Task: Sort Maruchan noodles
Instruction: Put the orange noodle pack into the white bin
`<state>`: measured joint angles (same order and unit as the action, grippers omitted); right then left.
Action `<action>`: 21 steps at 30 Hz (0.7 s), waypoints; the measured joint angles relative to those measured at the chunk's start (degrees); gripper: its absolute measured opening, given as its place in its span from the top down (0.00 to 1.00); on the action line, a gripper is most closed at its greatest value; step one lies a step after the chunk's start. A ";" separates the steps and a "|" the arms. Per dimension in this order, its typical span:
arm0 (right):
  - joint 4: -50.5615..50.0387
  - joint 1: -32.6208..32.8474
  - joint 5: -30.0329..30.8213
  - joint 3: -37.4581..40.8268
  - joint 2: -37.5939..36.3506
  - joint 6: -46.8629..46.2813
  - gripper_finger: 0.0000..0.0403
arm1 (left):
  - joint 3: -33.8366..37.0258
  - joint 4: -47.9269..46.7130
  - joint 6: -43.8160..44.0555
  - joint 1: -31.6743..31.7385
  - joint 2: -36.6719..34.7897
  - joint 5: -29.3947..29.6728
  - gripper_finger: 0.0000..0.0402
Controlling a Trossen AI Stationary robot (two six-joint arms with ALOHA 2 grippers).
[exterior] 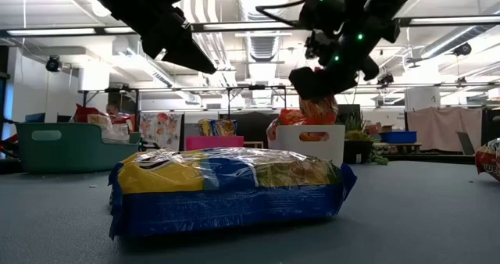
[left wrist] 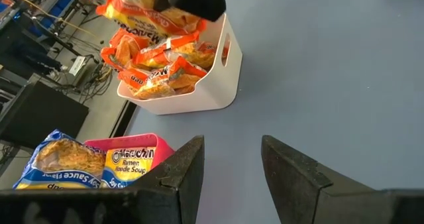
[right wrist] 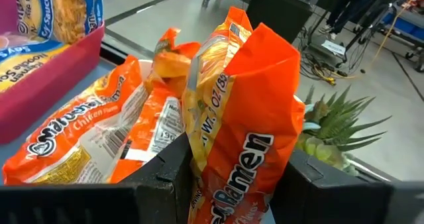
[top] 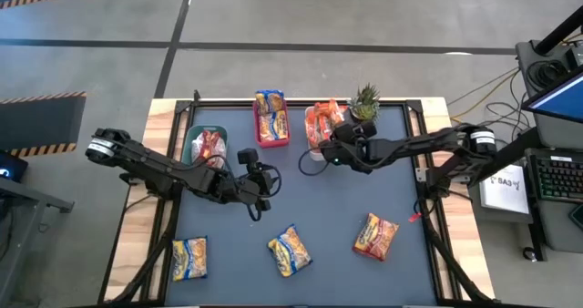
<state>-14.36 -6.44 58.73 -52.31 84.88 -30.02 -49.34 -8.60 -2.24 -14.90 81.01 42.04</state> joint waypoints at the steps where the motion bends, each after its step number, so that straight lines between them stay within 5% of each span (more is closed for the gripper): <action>1: 0.35 0.02 0.03 0.00 0.51 0.00 0.67 | 0.00 0.00 0.02 0.00 0.00 0.00 0.67; 12: 0.90 0.02 0.07 0.00 3.40 0.00 0.66 | 0.02 0.02 0.01 0.00 0.00 0.00 0.67; 21: 0.96 0.02 -6.39 0.02 1.05 0.07 0.54 | 0.02 0.02 -0.12 0.00 0.00 0.00 0.67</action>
<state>-13.39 -6.42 52.35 -52.29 85.93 -29.95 -49.32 -8.58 -2.36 -14.90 81.01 42.04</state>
